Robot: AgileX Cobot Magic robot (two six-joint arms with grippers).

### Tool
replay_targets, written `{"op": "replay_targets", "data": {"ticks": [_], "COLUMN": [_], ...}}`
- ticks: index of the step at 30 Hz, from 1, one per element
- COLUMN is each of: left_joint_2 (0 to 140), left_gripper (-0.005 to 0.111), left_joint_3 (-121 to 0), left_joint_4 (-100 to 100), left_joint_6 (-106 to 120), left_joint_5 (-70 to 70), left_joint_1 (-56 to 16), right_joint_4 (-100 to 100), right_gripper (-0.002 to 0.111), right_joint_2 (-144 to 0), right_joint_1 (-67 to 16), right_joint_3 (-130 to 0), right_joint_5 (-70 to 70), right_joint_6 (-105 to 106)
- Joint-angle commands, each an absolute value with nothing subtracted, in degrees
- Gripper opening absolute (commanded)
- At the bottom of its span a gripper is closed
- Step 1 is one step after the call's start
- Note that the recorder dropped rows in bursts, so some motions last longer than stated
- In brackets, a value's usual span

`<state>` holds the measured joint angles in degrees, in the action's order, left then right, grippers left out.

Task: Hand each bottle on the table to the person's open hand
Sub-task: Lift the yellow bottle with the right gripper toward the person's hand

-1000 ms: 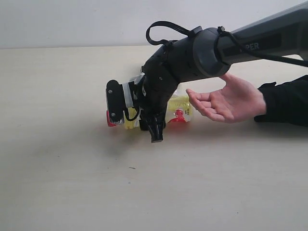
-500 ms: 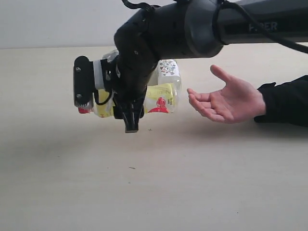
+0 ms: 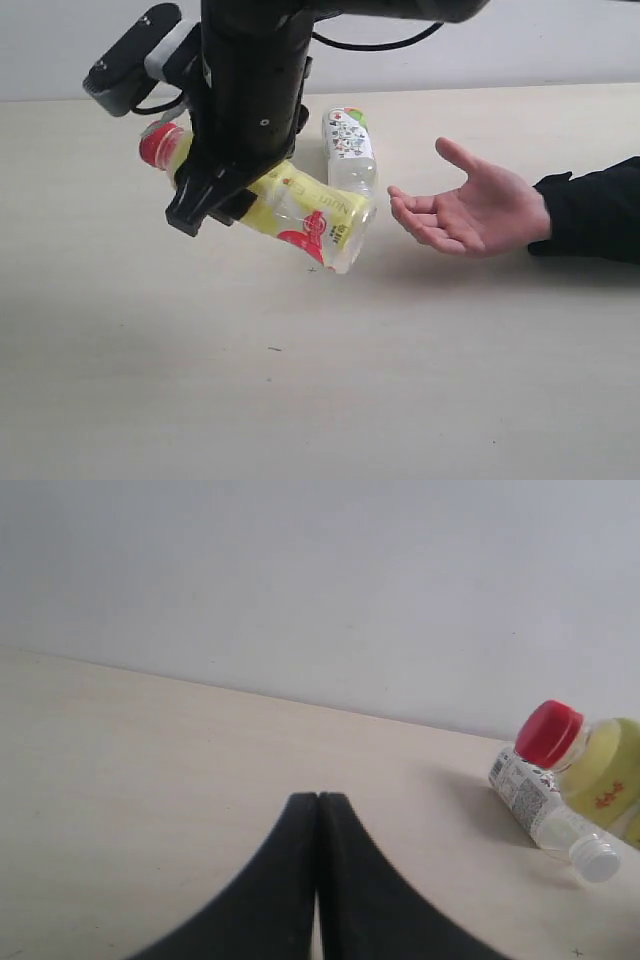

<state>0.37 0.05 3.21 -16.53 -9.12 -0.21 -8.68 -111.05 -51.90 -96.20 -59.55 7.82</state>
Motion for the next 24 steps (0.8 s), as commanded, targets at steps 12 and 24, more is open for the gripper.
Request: {"op": "replay_targets", "data": {"ticks": [12,24], "left_joint_2": [0.00,0.00], "left_gripper": [0.002,0.002], "left_joint_3": [0.00,0.00], "left_joint_4": [3.43,3.43], "left_joint_6": [-16.67,-16.67], "left_joint_5": [-8.63,-8.63], "left_joint_1": [-0.04,-0.04], "right_joint_4": [-7.91,-8.36], "right_gripper": [0.000,0.000], "right_joint_2": [-102.12,-88.83], "right_joint_1": [-51.08,-38.54], "right_joint_3": [-96.67,-80.49], "right_joint_5": [-69.96,-68.91], "right_joint_6": [-9.48,-13.39]}}
